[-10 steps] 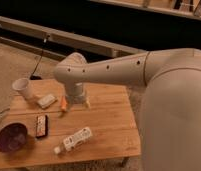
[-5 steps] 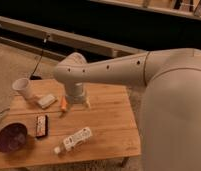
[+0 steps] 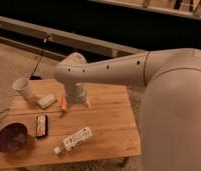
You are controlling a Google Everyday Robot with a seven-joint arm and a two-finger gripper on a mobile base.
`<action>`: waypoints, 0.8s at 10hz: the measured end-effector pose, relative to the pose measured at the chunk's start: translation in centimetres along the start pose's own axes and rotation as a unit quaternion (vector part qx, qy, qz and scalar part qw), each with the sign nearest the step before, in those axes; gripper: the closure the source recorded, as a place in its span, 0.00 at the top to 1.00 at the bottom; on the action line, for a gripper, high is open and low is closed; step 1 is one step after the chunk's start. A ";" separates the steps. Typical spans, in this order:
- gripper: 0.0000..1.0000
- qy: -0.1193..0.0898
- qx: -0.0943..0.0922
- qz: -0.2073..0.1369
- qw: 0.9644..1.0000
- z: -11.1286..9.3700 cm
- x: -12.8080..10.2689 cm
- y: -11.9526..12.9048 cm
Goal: Place the eraser in the ceramic cup
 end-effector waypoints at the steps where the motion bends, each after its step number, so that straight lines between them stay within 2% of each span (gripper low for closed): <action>1: 0.65 0.000 0.000 0.000 1.000 0.0 0.0 0.0; 8: 0.65 0.000 0.004 -0.003 1.000 -0.1 0.2 0.0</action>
